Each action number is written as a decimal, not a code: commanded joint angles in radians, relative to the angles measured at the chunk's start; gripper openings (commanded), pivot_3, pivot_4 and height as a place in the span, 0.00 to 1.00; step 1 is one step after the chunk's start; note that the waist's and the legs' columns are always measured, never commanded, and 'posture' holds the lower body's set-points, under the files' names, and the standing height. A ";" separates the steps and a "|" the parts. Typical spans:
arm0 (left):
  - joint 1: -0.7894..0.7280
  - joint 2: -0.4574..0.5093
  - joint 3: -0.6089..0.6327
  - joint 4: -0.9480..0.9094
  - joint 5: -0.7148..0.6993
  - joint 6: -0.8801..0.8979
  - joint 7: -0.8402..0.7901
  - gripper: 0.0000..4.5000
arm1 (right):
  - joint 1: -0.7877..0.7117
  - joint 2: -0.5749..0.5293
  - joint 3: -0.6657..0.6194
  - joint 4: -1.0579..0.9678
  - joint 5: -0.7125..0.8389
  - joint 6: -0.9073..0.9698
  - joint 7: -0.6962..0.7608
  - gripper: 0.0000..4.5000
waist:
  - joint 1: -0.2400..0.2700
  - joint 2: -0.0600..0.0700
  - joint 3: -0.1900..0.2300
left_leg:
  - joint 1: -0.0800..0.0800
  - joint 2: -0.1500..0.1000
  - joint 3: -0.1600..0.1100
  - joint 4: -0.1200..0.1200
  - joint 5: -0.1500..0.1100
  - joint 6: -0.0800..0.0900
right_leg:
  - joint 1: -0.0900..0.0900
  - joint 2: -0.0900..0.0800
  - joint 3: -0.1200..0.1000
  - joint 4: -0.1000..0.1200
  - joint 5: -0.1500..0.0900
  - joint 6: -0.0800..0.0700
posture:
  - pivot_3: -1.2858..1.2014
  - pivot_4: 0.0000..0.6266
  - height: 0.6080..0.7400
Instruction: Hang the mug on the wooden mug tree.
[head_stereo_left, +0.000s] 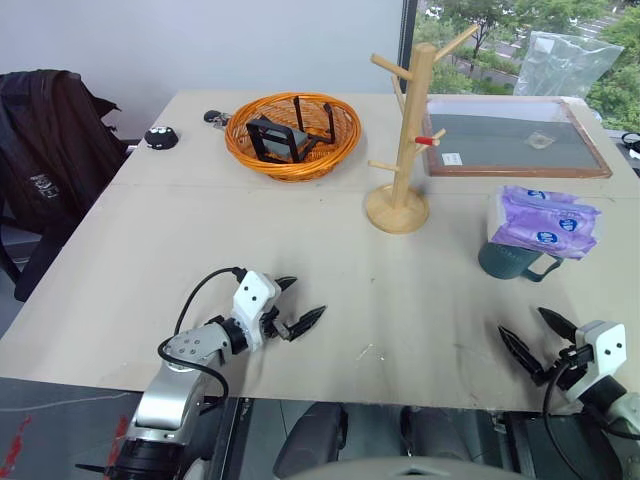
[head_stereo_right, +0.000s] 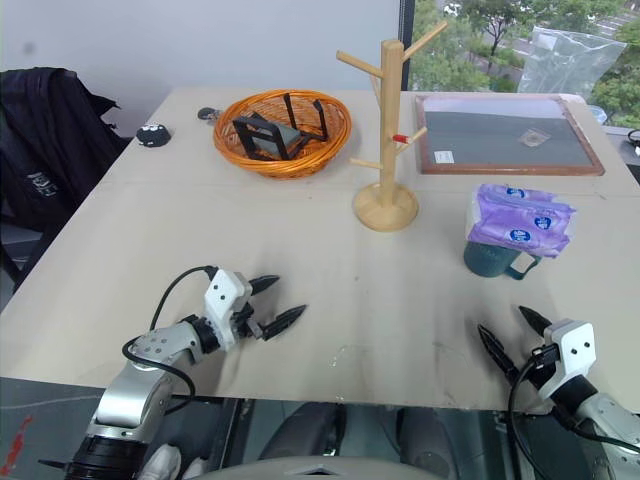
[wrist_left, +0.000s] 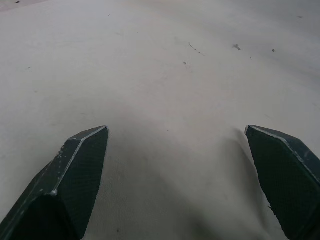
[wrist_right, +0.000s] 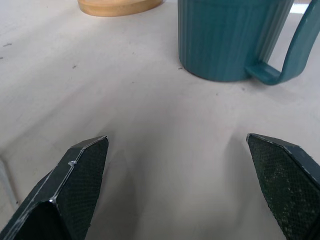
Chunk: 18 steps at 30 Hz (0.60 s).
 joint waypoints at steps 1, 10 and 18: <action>0.005 0.005 -0.014 -0.010 -0.012 0.004 -0.022 1.00 | -0.001 -0.006 -0.031 -0.037 0.011 -0.021 -0.004 0.99 | 0.000 0.000 0.000 | 0.000 0.000 0.000 0.000 0.000 0.000 | 0.000 0.000 0.000 0.000 0.000 0.000 | 0.52 0.24 1.00; 0.047 0.006 -0.014 -0.064 -0.060 0.002 -0.065 1.00 | -0.016 -0.009 -0.031 -0.038 0.005 -0.015 -0.013 0.99 | 0.000 0.000 0.001 | -0.001 0.000 0.000 -0.001 0.000 0.000 | -0.001 0.000 0.000 -0.001 0.000 0.000 | 0.52 0.24 1.00; 0.009 0.010 -0.020 -0.054 -0.062 0.020 -0.088 1.00 | -0.021 0.002 -0.024 -0.061 0.001 -0.011 -0.041 0.99 | 0.000 -0.001 0.001 | -0.009 0.000 -0.001 0.000 0.000 0.000 | -0.008 0.000 -0.001 -0.001 0.001 0.001 | 0.52 0.24 1.00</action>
